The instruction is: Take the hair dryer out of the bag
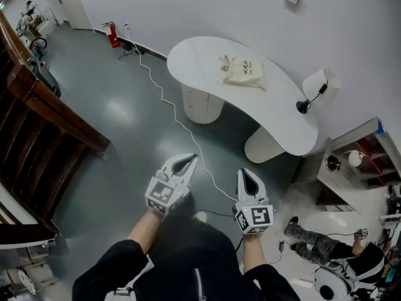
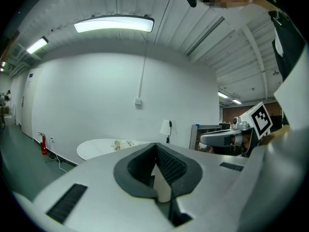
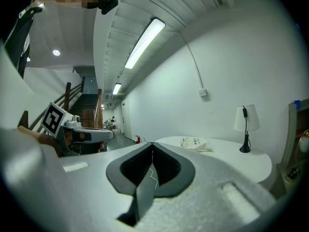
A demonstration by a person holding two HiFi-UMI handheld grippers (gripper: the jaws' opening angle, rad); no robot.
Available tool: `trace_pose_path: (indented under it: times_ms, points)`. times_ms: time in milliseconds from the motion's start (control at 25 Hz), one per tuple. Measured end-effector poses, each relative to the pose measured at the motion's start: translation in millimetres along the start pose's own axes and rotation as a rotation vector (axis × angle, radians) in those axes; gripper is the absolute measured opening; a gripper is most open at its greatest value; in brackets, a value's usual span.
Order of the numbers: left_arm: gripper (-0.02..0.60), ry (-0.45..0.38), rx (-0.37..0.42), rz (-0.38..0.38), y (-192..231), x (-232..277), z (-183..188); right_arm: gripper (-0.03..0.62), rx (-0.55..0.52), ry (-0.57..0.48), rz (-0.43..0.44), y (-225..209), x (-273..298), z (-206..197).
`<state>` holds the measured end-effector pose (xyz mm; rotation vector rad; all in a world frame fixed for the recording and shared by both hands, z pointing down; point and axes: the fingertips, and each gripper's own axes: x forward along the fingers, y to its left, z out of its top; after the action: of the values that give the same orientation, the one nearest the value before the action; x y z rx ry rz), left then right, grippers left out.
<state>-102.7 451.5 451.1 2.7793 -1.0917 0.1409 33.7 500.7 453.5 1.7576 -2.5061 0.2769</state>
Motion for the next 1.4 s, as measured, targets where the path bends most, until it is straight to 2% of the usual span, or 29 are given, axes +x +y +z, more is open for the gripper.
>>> trace_pose_path:
  times_ms: [560, 1000, 1400]
  points:
    - [0.009, -0.014, 0.074, -0.035, 44, 51, 20, 0.002, 0.008, 0.022, -0.016, -26, 74, 11]
    - [0.009, 0.024, 0.078, -0.070, 104, 83, 22, 0.003, 0.008, 0.033, -0.034, -26, 146, 21]
    - [0.009, 0.005, 0.066, -0.099, 154, 91, 24, 0.002, 0.000, 0.042, -0.033, -9, 200, 24]
